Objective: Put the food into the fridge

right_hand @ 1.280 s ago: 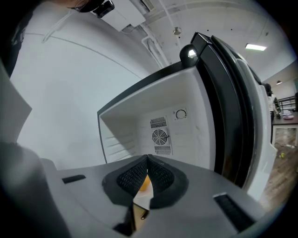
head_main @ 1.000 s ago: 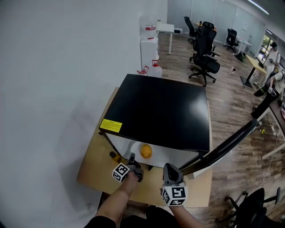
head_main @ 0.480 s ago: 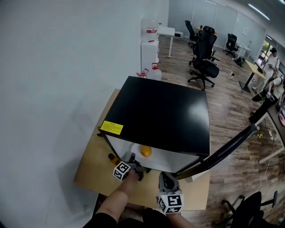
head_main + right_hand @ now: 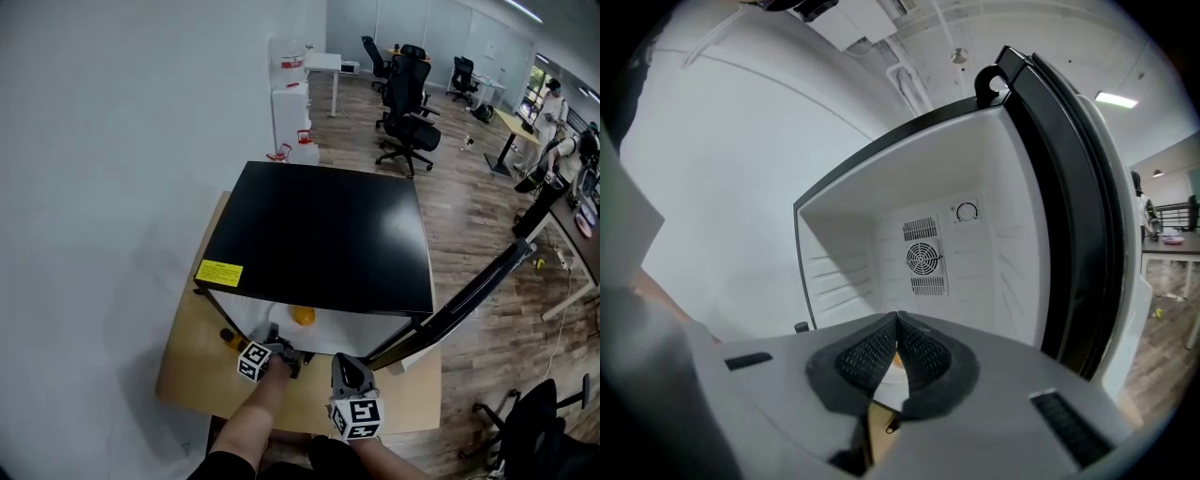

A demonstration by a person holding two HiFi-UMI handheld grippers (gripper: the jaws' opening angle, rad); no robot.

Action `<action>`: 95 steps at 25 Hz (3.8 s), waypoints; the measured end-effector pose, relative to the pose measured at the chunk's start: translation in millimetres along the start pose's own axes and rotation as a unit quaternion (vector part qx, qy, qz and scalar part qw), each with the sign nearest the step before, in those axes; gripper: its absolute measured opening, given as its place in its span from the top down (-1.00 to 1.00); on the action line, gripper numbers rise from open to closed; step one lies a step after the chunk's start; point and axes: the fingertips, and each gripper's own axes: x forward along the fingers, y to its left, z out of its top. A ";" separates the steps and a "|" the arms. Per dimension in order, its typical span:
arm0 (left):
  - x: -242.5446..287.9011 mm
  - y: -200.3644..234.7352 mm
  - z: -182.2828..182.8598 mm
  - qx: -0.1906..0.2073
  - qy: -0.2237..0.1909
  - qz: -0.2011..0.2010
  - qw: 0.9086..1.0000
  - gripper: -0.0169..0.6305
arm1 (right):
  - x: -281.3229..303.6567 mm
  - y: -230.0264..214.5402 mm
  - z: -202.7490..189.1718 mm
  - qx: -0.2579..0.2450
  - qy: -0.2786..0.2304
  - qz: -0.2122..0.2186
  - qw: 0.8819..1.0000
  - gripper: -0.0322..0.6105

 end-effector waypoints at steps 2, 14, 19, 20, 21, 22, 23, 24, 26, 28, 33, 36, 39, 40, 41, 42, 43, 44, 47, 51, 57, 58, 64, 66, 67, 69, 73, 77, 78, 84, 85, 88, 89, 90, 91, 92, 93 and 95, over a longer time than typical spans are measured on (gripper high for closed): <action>0.5 1.6 0.5 -0.001 0.000 0.002 1.000 0.88 | 4.0 0.8 -1.2 -0.003 0.001 -0.003 1.000 0.71; 3.4 0.7 -2.7 0.099 0.030 0.068 0.992 0.85 | -4.1 16.5 -7.0 -0.007 0.009 -0.006 1.000 0.71; 5.2 -2.5 -8.9 0.195 0.061 0.099 0.974 0.56 | -11.7 22.5 -13.2 -0.002 0.007 0.000 1.000 0.71; 5.7 -3.8 -10.0 0.218 0.069 0.104 0.968 0.51 | -12.9 22.5 -14.5 -0.002 0.009 0.000 1.000 0.71; 5.1 -5.1 -9.9 0.246 0.076 0.111 0.960 0.43 | -14.1 22.7 -15.5 -0.003 0.011 0.000 1.000 0.71; 3.3 -6.4 -8.7 0.273 0.078 0.118 0.952 0.35 | -15.6 23.3 -16.2 -0.004 0.012 0.001 1.000 0.71; 1.1 -7.9 -6.8 0.294 0.078 0.123 0.945 0.32 | -17.2 23.9 -16.6 -0.005 0.013 0.002 1.000 0.71; -0.7 -9.7 -5.2 0.310 0.076 0.125 0.939 0.29 | -18.4 24.3 -16.7 -0.005 0.012 0.002 1.000 0.71; -1.9 -13.6 -4.1 0.331 0.079 0.123 0.932 0.24 | -19.1 23.7 -16.3 -0.005 0.009 0.002 1.000 0.71; -3.3 -17.4 -4.5 0.349 0.088 0.115 0.926 0.21 | -18.5 21.8 -16.3 -0.005 0.006 0.000 1.000 0.71; -37.4 -32.0 -12.8 0.408 0.107 0.076 0.904 0.21 | -26.8 16.1 -17.7 -0.012 0.005 -0.004 1.000 0.71; -78.8 -39.0 -19.8 0.439 0.112 0.063 0.889 0.21 | -40.2 12.5 -15.1 -0.014 0.003 -0.008 1.000 0.71; -118.8 -58.5 -24.3 0.451 0.116 0.030 0.885 0.21 | -54.1 11.7 -9.4 -0.010 -0.005 -0.014 1.000 0.71; -134.0 -66.0 -26.2 0.443 0.121 0.015 0.888 0.21 | -58.7 14.0 -7.4 -0.008 -0.011 -0.015 1.000 0.71; -150.7 -72.5 -28.0 0.434 0.126 0.000 0.892 0.21 | -63.6 17.5 -5.5 -0.007 -0.017 -0.014 1.000 0.71; -168.5 -78.1 -29.6 0.424 0.129 -0.014 0.896 0.21 | -68.9 21.6 -3.4 -0.007 -0.023 -0.013 1.000 0.71; -186.8 -83.7 -31.0 0.417 0.130 -0.027 0.899 0.21 | -75.0 26.0 -0.7 -0.009 -0.029 -0.011 0.999 0.71; -205.5 -89.7 -32.7 0.411 0.132 -0.039 0.901 0.21 | -82.2 30.8 2.6 -0.010 -0.034 -0.009 0.999 0.71; -268.3 -108.4 -39.1 0.404 0.150 -0.062 0.900 0.34 | -111.0 50.5 10.2 -0.013 -0.044 -0.001 0.999 0.71; -356.9 -134.4 -40.9 0.385 0.159 -0.090 0.905 0.81 | -159.2 83.1 11.5 -0.021 -0.049 0.005 0.999 0.71; -460.8 -165.6 -41.8 0.464 0.122 -0.160 0.863 0.90 | -234.6 129.0 -1.7 -0.039 -0.037 0.012 0.998 0.71; -476.4 -168.2 -42.1 0.479 0.115 -0.167 0.854 0.90 | -246.8 137.1 -4.6 -0.044 -0.033 0.015 0.998 0.71; -531.2 -156.1 -37.0 0.478 0.108 -0.163 0.857 0.90 | -302.5 167.0 -15.1 -0.050 -0.030 0.022 0.998 0.71; -542.8 -154.8 -37.3 0.488 0.101 -0.159 0.852 0.90 | -316.6 168.5 -17.4 -0.045 -0.030 0.018 0.998 0.71; -547.2 -156.2 -38.8 0.493 0.097 -0.161 0.849 0.90 | -322.5 167.9 -19.2 -0.040 -0.029 0.016 0.999 0.71; -556.0 -161.2 -45.8 0.514 0.089 -0.166 0.837 0.90 | -335.3 165.2 -23.9 -0.033 -0.027 0.012 0.999 0.71; -566.4 -171.6 -62.0 0.542 0.076 -0.175 0.819 0.90 | -356.6 160.6 -29.8 -0.034 -0.030 0.012 0.999 0.71; -569.6 -182.7 -81.3 0.552 0.074 -0.171 0.812 0.90 | -370.7 150.1 -26.8 -0.038 -0.033 0.006 0.999 0.71; -569.6 -185.5 -86.7 0.554 0.075 -0.170 0.812 0.90 | -373.6 146.6 -24.9 -0.039 -0.034 0.002 0.999 0.71; -570.4 -195.0 -108.1 0.569 0.073 -0.172 0.801 0.90 | -389.1 134.8 -16.1 -0.053 -0.046 -0.004 0.997 0.71; -570.8 -195.5 -109.8 0.568 0.072 -0.172 0.802 0.90 | -390.5 133.1 -15.8 -0.055 -0.047 -0.006 0.997 0.71; -572.5 -196.4 -111.9 0.567 0.068 -0.169 0.803 0.90 | -392.4 128.7 -14.1 -0.055 -0.049 -0.010 0.997 0.71; -572.7 -196.4 -110.6 0.569 0.065 -0.165 0.803 0.90 | -392.3 128.1 -13.0 -0.055 -0.050 -0.011 0.997 0.71; -572.3 -196.0 -108.9 0.570 0.062 -0.162 0.803 0.90 | -391.8 127.8 -12.0 -0.055 -0.051 -0.012 0.997 0.71; -571.2 -195.0 -107.5 0.569 0.061 -0.159 0.804 0.90 | -391.0 127.7 -11.6 -0.055 -0.052 -0.012 0.997 0.71; -569.6 -193.7 -106.7 0.568 0.061 -0.158 0.805 0.90 | -390.1 127.7 -11.9 -0.056 -0.052 -0.012 0.997 0.71; -567.8 -192.3 -106.4 0.567 0.062 -0.157 0.806 0.90 | -389.2 127.7 -12.8 -0.057 -0.050 -0.012 0.997 0.71; -564.9 -189.8 -106.2 0.567 0.064 -0.156 0.806 0.90 | -387.9 128.2 -15.8 -0.055 -0.047 -0.013 0.997 0.71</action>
